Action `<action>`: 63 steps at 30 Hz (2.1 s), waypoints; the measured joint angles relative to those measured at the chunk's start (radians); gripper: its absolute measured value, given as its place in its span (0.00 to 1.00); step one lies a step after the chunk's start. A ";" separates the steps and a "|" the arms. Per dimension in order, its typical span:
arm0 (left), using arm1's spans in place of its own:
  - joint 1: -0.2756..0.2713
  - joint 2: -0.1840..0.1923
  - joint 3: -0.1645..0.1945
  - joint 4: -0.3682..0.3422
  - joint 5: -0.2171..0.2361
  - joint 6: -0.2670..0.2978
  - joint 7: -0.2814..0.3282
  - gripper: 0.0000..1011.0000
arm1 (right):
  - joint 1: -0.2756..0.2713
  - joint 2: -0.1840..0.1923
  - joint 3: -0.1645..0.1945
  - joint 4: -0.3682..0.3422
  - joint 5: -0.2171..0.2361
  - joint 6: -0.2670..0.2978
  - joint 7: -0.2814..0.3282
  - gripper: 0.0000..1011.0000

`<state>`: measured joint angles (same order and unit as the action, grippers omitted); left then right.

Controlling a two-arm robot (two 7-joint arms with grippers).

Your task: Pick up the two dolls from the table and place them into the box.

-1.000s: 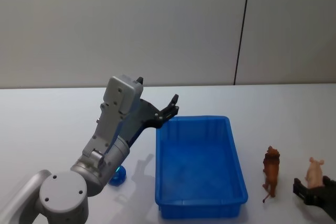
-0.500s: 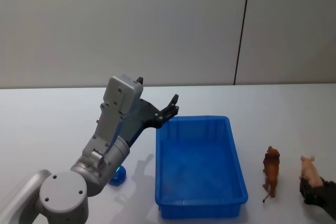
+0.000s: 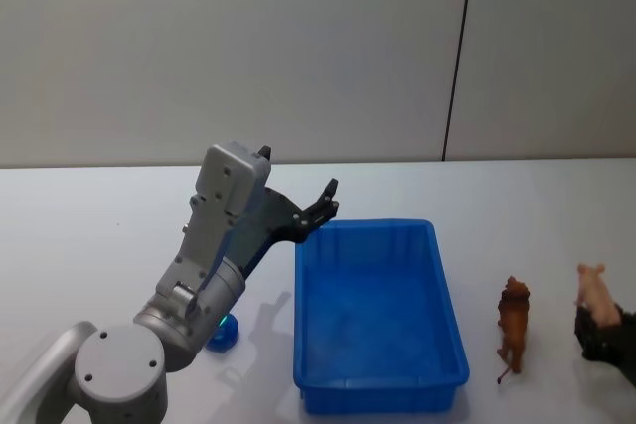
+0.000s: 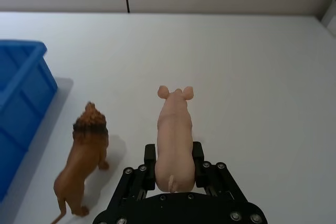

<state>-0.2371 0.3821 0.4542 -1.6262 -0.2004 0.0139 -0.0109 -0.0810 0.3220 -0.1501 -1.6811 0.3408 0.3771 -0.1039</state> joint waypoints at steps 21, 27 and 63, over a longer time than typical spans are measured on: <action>0.000 0.000 0.000 0.000 0.000 0.000 0.000 0.99 | 0.061 0.006 -0.003 -0.079 -0.079 -0.101 0.158 0.38; 0.000 0.000 0.000 0.000 0.000 0.000 0.000 0.99 | 0.097 -0.004 -0.015 -0.078 -0.088 -0.103 0.235 0.38; 0.000 0.000 0.000 0.000 0.000 0.000 0.000 0.99 | 0.253 -0.112 -0.142 0.089 -0.190 0.036 0.554 0.46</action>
<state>-0.2371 0.3821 0.4542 -1.6262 -0.2004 0.0139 -0.0109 0.1717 0.2101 -0.2920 -1.5926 0.1504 0.4129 0.4503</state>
